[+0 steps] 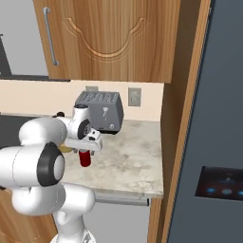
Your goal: Move the drinks to the dining counter.
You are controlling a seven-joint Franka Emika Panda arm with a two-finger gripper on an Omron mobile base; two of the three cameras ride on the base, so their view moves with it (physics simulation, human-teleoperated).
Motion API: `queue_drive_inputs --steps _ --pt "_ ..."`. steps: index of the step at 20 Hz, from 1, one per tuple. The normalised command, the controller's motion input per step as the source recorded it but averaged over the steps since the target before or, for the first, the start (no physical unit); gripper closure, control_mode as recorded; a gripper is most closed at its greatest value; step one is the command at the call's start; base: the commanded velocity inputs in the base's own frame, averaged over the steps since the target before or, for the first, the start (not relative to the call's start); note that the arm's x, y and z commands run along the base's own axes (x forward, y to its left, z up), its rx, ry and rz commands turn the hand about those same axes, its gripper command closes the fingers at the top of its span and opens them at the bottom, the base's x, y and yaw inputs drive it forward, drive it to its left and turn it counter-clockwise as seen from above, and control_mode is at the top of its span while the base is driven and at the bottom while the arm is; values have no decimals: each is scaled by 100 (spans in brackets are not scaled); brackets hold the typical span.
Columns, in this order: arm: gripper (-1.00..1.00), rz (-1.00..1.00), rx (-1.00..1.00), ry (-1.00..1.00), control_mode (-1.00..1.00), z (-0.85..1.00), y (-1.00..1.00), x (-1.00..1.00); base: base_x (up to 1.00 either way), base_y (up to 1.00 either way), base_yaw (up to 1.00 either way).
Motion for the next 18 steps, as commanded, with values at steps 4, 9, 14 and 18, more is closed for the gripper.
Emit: queue_drive_inputs --steps 4,9,14,18 --pt "-100 0 -2 0 -100 -21 0 0 0 0 0" --pt "100 0 0 0 -100 -6 0 0 0 0 0" --pt "100 0 0 0 -100 0 0 0 0 0 0" --pt "100 0 0 -5 -100 12 0 -13 0 0 0"
